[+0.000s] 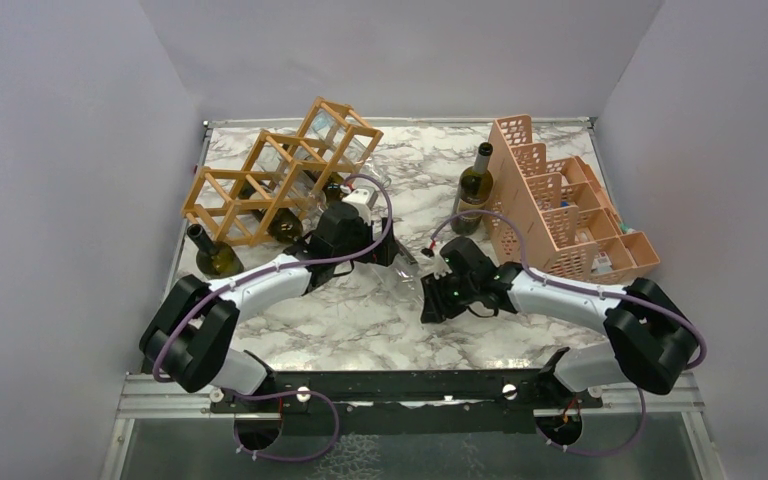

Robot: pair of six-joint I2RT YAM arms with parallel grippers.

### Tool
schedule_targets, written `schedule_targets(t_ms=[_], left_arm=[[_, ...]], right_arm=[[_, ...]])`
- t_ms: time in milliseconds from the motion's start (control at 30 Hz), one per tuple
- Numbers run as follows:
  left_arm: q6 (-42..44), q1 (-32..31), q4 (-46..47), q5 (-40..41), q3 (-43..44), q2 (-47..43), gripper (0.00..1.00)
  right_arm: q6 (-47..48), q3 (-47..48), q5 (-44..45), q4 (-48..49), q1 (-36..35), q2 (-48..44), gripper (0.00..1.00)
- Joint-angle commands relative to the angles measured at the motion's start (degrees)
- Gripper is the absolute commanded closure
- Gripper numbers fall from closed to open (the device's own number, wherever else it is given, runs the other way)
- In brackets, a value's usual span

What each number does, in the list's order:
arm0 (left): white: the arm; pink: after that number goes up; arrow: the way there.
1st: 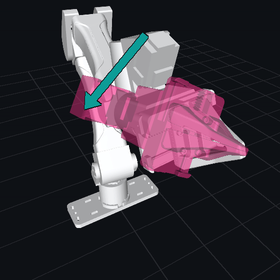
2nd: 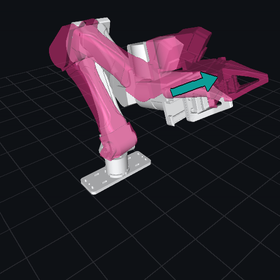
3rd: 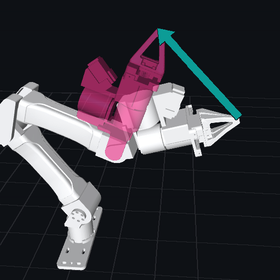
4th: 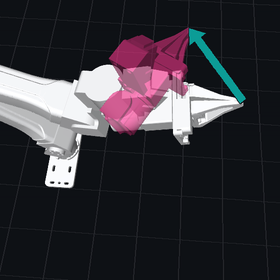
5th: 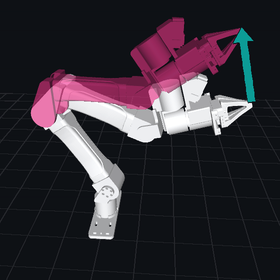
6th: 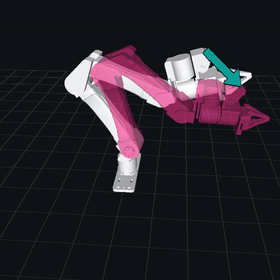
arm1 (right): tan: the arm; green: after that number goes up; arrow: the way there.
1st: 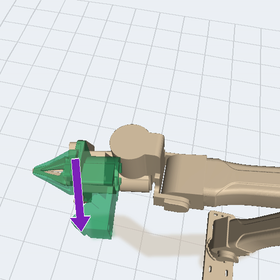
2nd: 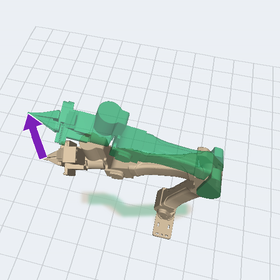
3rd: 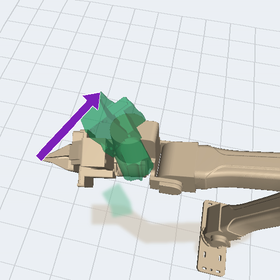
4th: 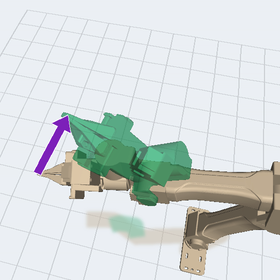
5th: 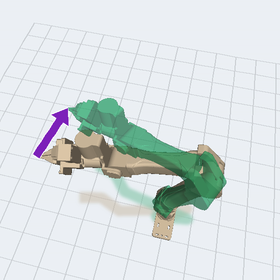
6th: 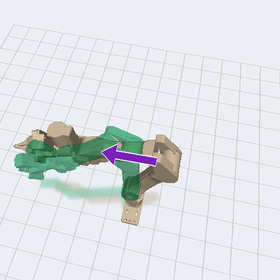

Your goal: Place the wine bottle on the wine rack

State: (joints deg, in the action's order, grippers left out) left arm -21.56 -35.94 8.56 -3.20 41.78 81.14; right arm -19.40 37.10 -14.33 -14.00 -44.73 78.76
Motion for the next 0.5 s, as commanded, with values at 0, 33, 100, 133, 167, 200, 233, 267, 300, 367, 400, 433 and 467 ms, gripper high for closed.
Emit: schedule_targets(t_ms=[0, 33, 100, 133, 167, 200, 233, 267, 300, 367, 400, 433, 467], left_arm=[[1.2, 0.3, 2.2, -2.8, 0.5, 1.0, 0.02], [1.2, 0.2, 2.4, -2.9, 0.2, 1.0, 0.03], [1.2, 0.3, 2.6, -3.2, -0.3, 1.3, 0.05], [1.2, 0.3, 2.6, -3.5, -0.5, 1.6, 0.06], [1.3, 0.2, 2.5, -4.0, -0.6, 2.0, 0.07], [1.3, 0.3, 2.3, -4.2, -0.6, 2.3, 0.08], [1.4, 0.3, 2.1, -4.4, -0.7, 2.5, 0.1], [1.5, 0.2, 1.8, -4.5, -0.8, 2.8, 0.1], [1.5, 0.3, 1.7, -4.5, -0.9, 3.0, 0.11], [1.6, 0.2, 1.6, -4.5, -1.1, 3.2, 0.11], [1.7, 0.2, 1.6, -4.6, -1.2, 3.2, 0.12], [1.8, 0.3, 1.6, -4.6, -1.3, 3.2, 0.12], [1.9, 0.3, 1.5, -4.7, -1.3, 3.1, 0.13]], right_arm=[[1.7, 0.8, 4.9, 3.9, -0.1, 2.6, 0.59], [2.0, 1.0, 5.0, 4.4, -0.2, 2.9, 0.58], [2.3, 1.4, 5.4, 5.7, -0.2, 3.7, 0.56], [2.5, 1.6, 5.6, 6.3, -0.2, 4.2, 0.55], [2.7, 1.8, 5.7, 6.8, -0.2, 4.8, 0.55], [2.7, 2.2, 5.9, 7.2, -0.1, 5.4, 0.54], [2.8, 2.4, 6.2, 7.7, -0.2, 6.1, 0.53], [3.0, 2.6, 6.5, 8.2, -0.2, 6.7, 0.53], [3.2, 2.9, 6.5, 8.7, -0.2, 7.2, 0.53], [3.4, 3.5, 6.4, 9.4, -0.2, 8.4, 0.52], [3.4, 3.8, 6.3, 9.7, -0.2, 8.9, 0.52], [3.5, 4.2, 6.2, 10.1, -0.2, 9.5, 0.52], [3.6, 4.4, 6.1, 10.2, -0.2, 9.8, 0.52]])
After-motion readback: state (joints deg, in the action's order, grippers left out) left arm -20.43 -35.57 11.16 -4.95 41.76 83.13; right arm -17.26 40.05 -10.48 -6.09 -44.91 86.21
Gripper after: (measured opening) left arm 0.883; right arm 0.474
